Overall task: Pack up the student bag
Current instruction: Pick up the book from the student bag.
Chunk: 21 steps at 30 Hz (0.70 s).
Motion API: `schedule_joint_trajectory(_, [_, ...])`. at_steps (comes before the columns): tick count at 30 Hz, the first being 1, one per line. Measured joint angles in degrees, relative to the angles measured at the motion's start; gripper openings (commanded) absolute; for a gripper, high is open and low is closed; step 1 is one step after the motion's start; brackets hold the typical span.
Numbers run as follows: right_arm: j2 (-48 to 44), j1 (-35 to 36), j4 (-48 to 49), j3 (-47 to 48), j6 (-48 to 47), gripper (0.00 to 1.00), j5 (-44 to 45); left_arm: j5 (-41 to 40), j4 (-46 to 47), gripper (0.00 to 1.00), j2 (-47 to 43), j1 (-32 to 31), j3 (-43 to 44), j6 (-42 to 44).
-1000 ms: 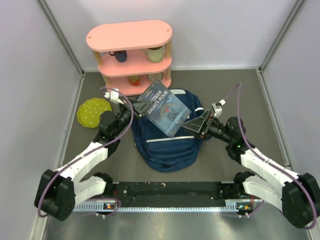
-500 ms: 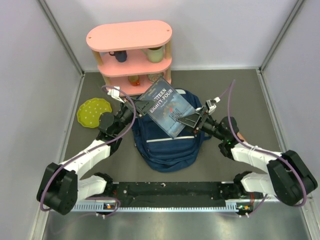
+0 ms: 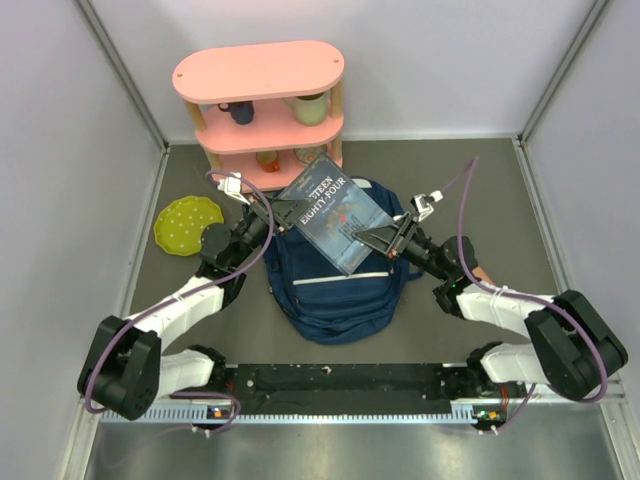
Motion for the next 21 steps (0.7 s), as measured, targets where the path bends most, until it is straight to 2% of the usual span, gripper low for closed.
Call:
schedule_joint_trajectory(1, [-0.09, 0.00, -0.09, 0.00, -0.04, 0.23, 0.00, -0.04, -0.02, 0.00, 0.00, 0.00, -0.02, -0.09])
schedule_joint_trajectory(2, [-0.20, 0.04, -0.11, 0.00, -0.17, 0.36, 0.02, -0.04, 0.02, 0.00, 0.00, 0.00, -0.02, -0.11])
schedule_joint_trajectory(4, [-0.33, 0.07, -0.22, 0.00, -0.44, 0.40, 0.26, -0.09, 0.00, 0.00, 0.00, -0.02, -0.02, -0.15])
schedule_joint_trajectory(5, [-0.44, 0.17, -0.28, 0.00, -0.50, 0.45, 0.46, -0.09, 0.02, 0.00, 0.00, -0.07, -0.02, -0.20])
schedule_joint_trajectory(7, [-0.68, 0.39, -0.31, 0.00, -0.61, 0.45, 0.70, -0.07, 0.09, 0.00, 0.00, -0.07, -0.02, -0.20])
schedule_joint_trajectory(10, [-1.36, 0.83, -0.59, 0.00, -1.11, 0.37, 1.36, -0.02, 0.11, 0.00, 0.00, -0.07, -0.02, -0.24])
schedule_joint_trajectory(11, [-1.53, 0.96, -0.76, 0.00, -1.31, 0.27, 1.60, 0.00, 0.26, 0.00, 0.00, -0.07, -0.02, -0.33])
schedule_joint_trajectory(13, [-1.95, 1.20, -1.44, 0.00, -1.79, 0.15, 1.99, 0.07, 0.48, 0.00, 0.00, -0.07, -0.02, -0.55])
schedule_joint_trajectory(14, [-2.10, 1.31, -1.66, -0.02, -1.90, 0.02, 2.14, 0.13, 0.66, 0.00, 0.00, -0.09, -0.02, -0.74])
schedule_joint_trajectory(16, [-2.47, 1.44, -1.90, -0.02, -2.25, 0.00, 2.34, 0.26, 0.59, 0.02, 0.00, -0.07, -0.02, -0.96])
schedule_joint_trajectory(20, [-3.91, 1.53, -4.39, -0.02, -2.99, 0.00, 2.95, 0.72, -2.36, 0.51, -0.07, -0.07, 0.72, 0.13])
schedule_joint_trajectory(21, [-4.61, 1.53, -5.55, -0.02, -3.52, 0.00, 3.17, 0.96, -4.11, 0.73, -0.15, -0.04, 1.33, 1.53])
